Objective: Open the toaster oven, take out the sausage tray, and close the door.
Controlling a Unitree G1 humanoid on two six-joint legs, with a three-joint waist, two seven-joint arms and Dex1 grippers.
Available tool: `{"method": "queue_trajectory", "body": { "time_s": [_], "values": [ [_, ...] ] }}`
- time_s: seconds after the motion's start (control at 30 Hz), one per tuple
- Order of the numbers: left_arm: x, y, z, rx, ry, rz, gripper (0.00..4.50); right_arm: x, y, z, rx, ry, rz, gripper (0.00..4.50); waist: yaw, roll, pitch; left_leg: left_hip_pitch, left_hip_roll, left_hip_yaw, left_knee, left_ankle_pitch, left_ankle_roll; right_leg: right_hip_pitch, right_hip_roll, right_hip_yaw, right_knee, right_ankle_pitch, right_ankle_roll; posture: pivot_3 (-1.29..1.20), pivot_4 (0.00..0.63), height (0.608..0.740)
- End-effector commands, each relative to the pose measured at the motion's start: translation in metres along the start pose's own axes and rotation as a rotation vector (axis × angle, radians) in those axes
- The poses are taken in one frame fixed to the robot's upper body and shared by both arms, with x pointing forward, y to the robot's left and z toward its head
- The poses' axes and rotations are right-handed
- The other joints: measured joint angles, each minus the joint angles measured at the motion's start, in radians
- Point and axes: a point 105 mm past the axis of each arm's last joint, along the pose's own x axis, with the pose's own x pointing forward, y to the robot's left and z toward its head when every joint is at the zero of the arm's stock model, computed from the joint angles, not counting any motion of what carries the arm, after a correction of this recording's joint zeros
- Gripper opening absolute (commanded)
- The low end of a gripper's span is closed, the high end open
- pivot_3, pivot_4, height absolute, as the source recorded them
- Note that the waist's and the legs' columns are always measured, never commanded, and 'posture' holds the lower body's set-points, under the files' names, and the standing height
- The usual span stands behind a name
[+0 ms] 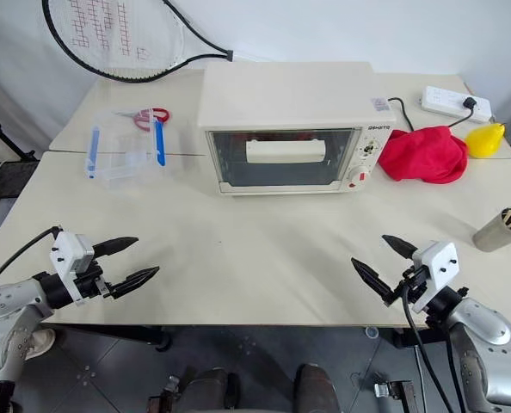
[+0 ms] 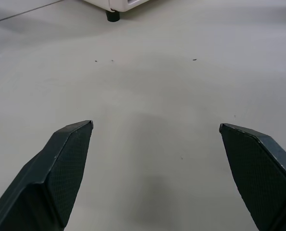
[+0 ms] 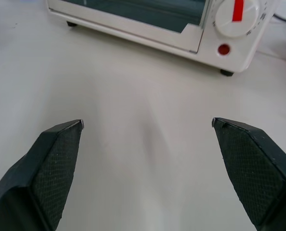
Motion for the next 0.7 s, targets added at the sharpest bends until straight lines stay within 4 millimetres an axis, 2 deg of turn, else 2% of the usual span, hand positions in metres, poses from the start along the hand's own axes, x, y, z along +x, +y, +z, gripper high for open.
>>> {"method": "queue_trajectory", "body": {
  "time_s": [0.03, 0.13, 0.23, 0.33, 0.5, 0.7],
  "values": [
    [-0.005, -0.005, 0.015, -0.008, -0.041, -0.029, 4.46, -0.001, -0.003, 0.013, -0.027, -0.037, 0.021, 4.5, 0.0, 0.0, 0.0, 0.0, 0.0, 0.0, 0.0, 0.0, 0.0, 0.0, 0.0, 0.0, 0.0, 0.0, 0.0, 0.0, 0.15, 0.74],
    [-0.005, -0.01, 0.036, -0.072, -0.132, -0.086, 4.46, 0.009, 0.005, 0.025, 0.023, -0.066, 0.107, 4.5, -0.001, 0.0, 0.0, 0.0, 0.002, 0.0, 0.001, 0.0, 0.0, 0.0, 0.0, 0.0, 0.0, 0.0, 0.0, 0.0, 0.15, 0.74],
    [-0.004, -0.008, 0.066, -0.135, -0.241, -0.16, 4.46, 0.028, 0.009, 0.049, 0.079, -0.118, 0.179, 4.5, -0.001, 0.0, 0.0, 0.001, 0.003, 0.0, 0.001, 0.0, 0.0, 0.0, 0.0, 0.0, 0.001, 0.0, 0.0, 0.0, 0.15, 0.74],
    [0.003, -0.013, 0.091, -0.148, -0.301, -0.237, 4.46, 0.057, -0.001, 0.074, 0.081, -0.164, 0.208, 4.5, -0.004, 0.0, 0.0, 0.001, 0.003, -0.001, 0.002, 0.001, 0.0, 0.0, 0.0, 0.0, 0.002, 0.0, -0.001, 0.0, 0.15, 0.74],
    [0.014, -0.022, 0.103, -0.099, -0.312, -0.282, 4.46, 0.089, -0.001, 0.092, 0.078, -0.161, 0.302, 4.5, -0.005, 0.001, 0.0, 0.0, 0.0, -0.001, 0.0, 0.0, 0.0, -0.001, 0.001, -0.002, 0.002, 0.0, -0.001, 0.0, 0.15, 0.74],
    [0.017, -0.021, 0.098, -0.106, -0.303, -0.271, 4.46, 0.112, 0.007, 0.1, 0.052, -0.183, 0.378, 4.5, -0.003, 0.001, 0.001, -0.003, -0.002, 0.0, 0.002, -0.001, 0.001, -0.003, 0.0, -0.005, 0.001, 0.0, -0.001, 0.0, 0.15, 0.74]
  ]
}}
